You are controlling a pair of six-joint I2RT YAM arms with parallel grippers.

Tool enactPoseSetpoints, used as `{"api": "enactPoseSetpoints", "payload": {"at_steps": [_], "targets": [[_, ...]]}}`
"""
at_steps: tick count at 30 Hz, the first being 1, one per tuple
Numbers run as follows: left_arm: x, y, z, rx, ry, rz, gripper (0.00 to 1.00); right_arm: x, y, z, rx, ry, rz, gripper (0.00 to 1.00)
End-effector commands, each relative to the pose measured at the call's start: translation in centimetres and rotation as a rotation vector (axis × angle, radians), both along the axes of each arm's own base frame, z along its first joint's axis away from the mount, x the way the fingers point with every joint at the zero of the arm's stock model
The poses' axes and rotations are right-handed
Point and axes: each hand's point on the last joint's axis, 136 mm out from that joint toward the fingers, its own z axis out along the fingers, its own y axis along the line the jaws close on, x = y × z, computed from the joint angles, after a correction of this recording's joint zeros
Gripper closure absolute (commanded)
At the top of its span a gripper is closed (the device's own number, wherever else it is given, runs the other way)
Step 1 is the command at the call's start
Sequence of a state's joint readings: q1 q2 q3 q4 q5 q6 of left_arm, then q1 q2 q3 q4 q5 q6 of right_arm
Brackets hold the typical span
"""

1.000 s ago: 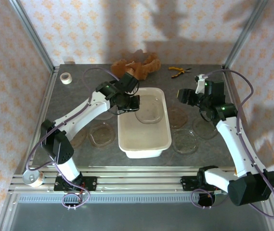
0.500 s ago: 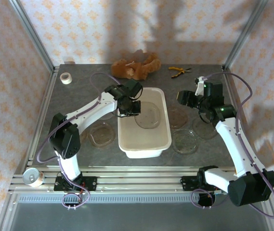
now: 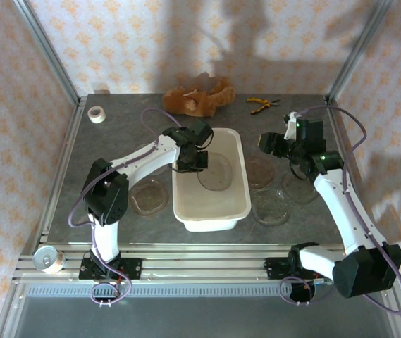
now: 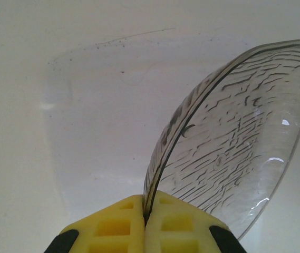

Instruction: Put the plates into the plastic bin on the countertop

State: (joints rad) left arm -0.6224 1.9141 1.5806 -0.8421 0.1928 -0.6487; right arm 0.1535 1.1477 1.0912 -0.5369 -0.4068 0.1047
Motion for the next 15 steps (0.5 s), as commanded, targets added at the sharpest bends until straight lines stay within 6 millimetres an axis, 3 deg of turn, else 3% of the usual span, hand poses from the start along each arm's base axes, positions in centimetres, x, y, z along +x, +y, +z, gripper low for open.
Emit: {"api": "enactPoseSetpoints", "payload": {"at_steps": [1,15], "targets": [[0.4,0.1,-1.7,0.05,-0.009,-0.01,1.0,0.4,-0.6,-0.3,-0.015,-0.001,-0.033,0.33],[1.1,0.6,-4.9,0.126,0.035,0.034,1.0,1.1,-0.6,-2.4,-0.038,0.055,-0.024,0.33]]}}
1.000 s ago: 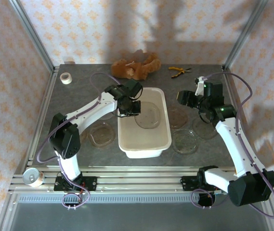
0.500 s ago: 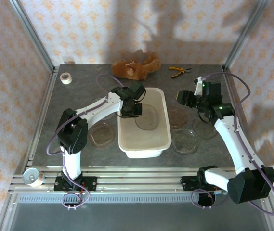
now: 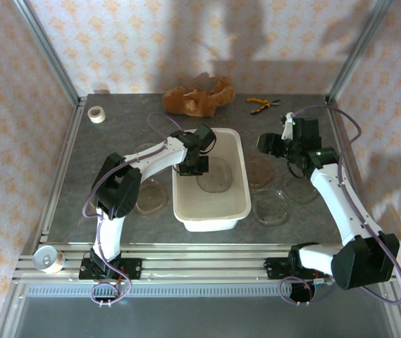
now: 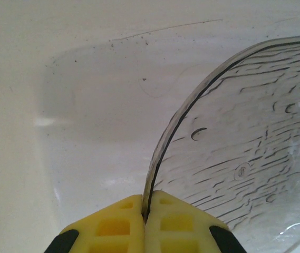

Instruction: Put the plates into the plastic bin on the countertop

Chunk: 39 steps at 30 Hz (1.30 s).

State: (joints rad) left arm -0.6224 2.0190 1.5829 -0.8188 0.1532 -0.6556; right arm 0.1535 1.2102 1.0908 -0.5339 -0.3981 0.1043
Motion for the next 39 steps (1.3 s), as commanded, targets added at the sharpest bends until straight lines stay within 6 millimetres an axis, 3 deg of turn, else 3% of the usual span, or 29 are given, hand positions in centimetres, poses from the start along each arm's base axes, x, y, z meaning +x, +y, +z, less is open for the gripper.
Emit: {"api": "enactPoseSetpoints", "payload": {"at_steps": [1,10,17,21,27,34,39], "targets": [[0.4,0.3,-0.9,0.054,-0.006,0.017,1.0,0.3,-0.6,-0.4,-0.025,0.0,-0.019,0.33],[0.9,1.1,-0.8,0.11,-0.012,0.054,1.0,0.4,-0.6,-0.4,-0.032,-0.001,-0.012,0.33],[1.5,1.0,0.0,0.096,-0.048,0.077,0.88,-0.5,-0.5,0.3,-0.033,-0.008,0.004,0.33],[1.6,0.8,0.1,0.088,-0.044,0.078,0.81,-1.3,-1.0,2.4,-0.063,-0.044,0.008,0.32],[1.7,0.2,0.3,0.063,-0.043,0.092,0.73,-2.5,-1.5,3.8,-0.056,-0.063,-0.025,0.32],[2.1,-0.2,3.6,0.061,-0.131,0.081,0.56,-3.0,-2.5,3.3,-0.065,-0.039,-0.083,0.32],[2.7,-0.5,7.3,0.011,-0.228,0.062,0.53,-3.0,-5.2,2.2,-0.12,0.013,-0.17,0.31]]}}
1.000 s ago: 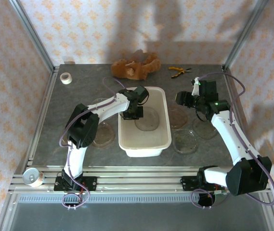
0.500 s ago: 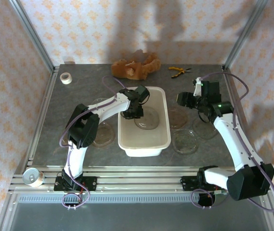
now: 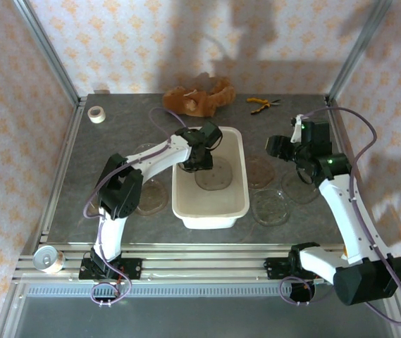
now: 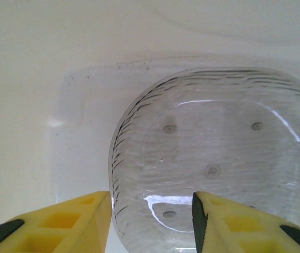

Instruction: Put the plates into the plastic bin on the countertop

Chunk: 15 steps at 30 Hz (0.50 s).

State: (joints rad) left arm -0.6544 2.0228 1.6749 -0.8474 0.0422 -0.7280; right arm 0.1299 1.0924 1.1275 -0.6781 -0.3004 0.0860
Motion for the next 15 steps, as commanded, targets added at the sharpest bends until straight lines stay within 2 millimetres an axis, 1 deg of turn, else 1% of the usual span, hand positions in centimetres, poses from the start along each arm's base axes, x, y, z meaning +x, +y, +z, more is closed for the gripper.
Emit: {"api": "enactPoseSetpoints", "payload": {"at_steps": [1,2,3,5,7,8,9,11,14,15], "targets": [[1.0,0.3,5.3,-0.024,-0.137,-0.013,0.53,-0.3,-3.0,-0.8,-0.042,0.054,-0.108,0.31],[1.0,0.2,5.8,-0.026,-0.148,-0.027,0.53,-0.3,-3.7,-1.3,-0.04,0.077,-0.128,0.31],[0.9,0.1,7.2,-0.044,-0.176,-0.039,0.52,-0.4,-4.3,-1.9,-0.047,0.101,-0.146,0.31],[0.8,0.0,8.6,-0.067,-0.206,-0.058,0.52,-0.5,-5.5,-3.1,-0.061,0.149,-0.18,0.31],[0.7,-0.1,9.9,-0.08,-0.23,-0.079,0.52,-0.4,-6.4,-4.2,-0.074,0.189,-0.203,0.31],[0.6,0.1,10.6,-0.08,-0.244,-0.088,0.52,-0.4,-6.8,-4.5,-0.071,0.196,-0.216,0.31],[0.5,0.2,11.3,-0.085,-0.261,-0.098,0.52,-0.2,-6.9,-5.3,-0.068,0.224,-0.217,0.31],[0.4,0.3,12.9,-0.097,-0.306,-0.126,0.52,0.3,-6.8,-5.9,-0.071,0.245,-0.19,0.32],[0.3,0.3,15.2,-0.108,-0.362,-0.179,0.52,0.9,-5.8,-7.0,-0.072,0.283,-0.093,0.32],[0.3,0.3,15.6,-0.11,-0.37,-0.189,0.51,1.1,-5.5,-7.4,-0.075,0.298,-0.061,0.33]]}}
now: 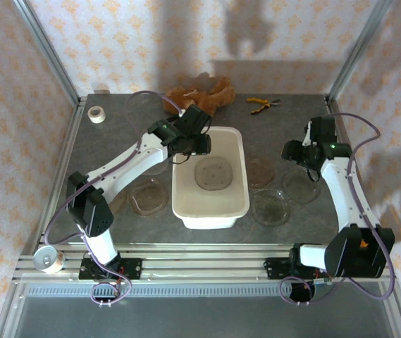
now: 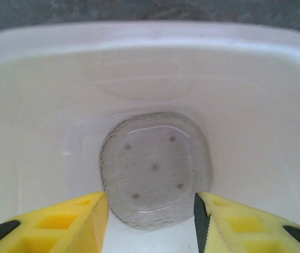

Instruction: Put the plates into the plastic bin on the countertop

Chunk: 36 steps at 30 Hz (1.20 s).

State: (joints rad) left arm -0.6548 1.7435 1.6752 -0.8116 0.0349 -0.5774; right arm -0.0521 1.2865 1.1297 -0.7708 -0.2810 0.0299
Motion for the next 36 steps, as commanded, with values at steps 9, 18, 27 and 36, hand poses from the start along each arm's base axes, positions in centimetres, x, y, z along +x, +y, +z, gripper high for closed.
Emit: {"api": "enactPoseSetpoints", "payload": {"at_steps": [9,18,27,36], "targets": [[0.6,-0.9,4.6,-0.074,-0.11,-0.087,0.5,3.4,2.2,-4.9,0.01,0.182,0.228,0.35],[-0.5,0.3,6.4,-0.06,-0.13,-0.09,0.49,4.5,3.8,-9.5,-0.055,0.304,0.314,0.39],[-2.7,3.0,7.0,0.048,-0.149,-0.146,0.47,4.7,3.7,-12.0,-0.11,0.369,0.412,0.4],[-2.8,3.4,6.9,0.059,-0.179,-0.166,0.46,5.5,3.7,-14.3,-0.105,0.409,0.392,0.43]]}}
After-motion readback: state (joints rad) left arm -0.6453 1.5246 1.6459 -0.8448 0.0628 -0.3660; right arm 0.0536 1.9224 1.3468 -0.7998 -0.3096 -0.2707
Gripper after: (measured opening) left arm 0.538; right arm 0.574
